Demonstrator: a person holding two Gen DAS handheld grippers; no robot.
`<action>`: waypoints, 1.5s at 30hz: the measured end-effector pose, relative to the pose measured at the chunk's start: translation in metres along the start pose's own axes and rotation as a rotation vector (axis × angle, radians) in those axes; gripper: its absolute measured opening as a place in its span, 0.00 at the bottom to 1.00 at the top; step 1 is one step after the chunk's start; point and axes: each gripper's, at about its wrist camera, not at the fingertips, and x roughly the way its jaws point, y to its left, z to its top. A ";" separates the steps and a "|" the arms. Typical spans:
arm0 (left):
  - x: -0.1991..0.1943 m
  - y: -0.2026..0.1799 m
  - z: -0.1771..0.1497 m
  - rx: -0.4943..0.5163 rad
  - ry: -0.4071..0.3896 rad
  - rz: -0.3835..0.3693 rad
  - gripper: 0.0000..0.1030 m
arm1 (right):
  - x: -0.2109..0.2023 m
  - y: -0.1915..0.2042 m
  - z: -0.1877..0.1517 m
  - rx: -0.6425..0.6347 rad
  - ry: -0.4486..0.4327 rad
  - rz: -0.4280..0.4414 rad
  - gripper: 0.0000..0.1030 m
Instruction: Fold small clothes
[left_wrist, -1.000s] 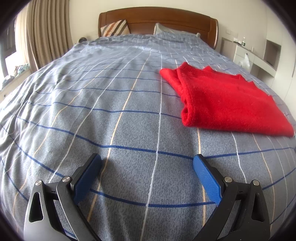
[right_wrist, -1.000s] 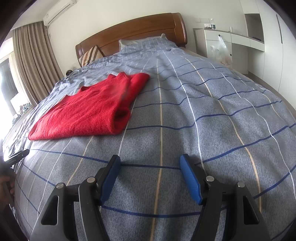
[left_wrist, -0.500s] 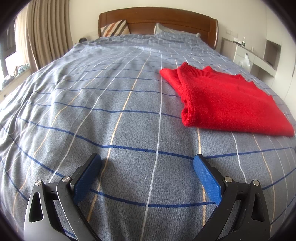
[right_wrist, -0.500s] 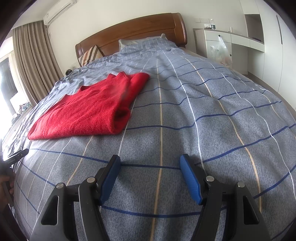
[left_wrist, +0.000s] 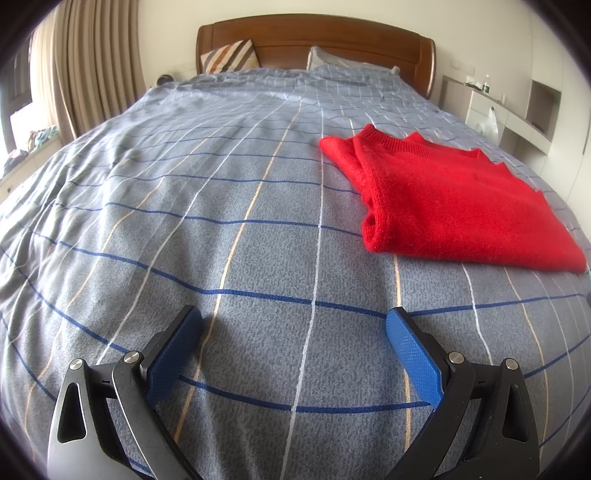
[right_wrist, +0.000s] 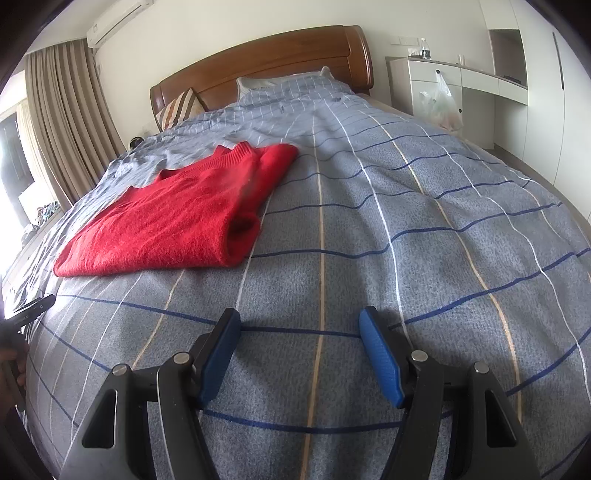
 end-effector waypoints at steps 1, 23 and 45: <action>0.000 0.000 0.000 0.000 0.000 0.000 0.97 | 0.000 0.000 0.000 0.000 0.000 0.000 0.65; 0.001 0.001 0.000 -0.001 -0.001 -0.001 0.97 | 0.000 0.000 -0.001 -0.002 0.001 -0.002 0.65; -0.056 0.000 -0.048 -0.008 0.006 -0.087 0.97 | 0.114 0.017 0.106 0.327 0.322 0.230 0.44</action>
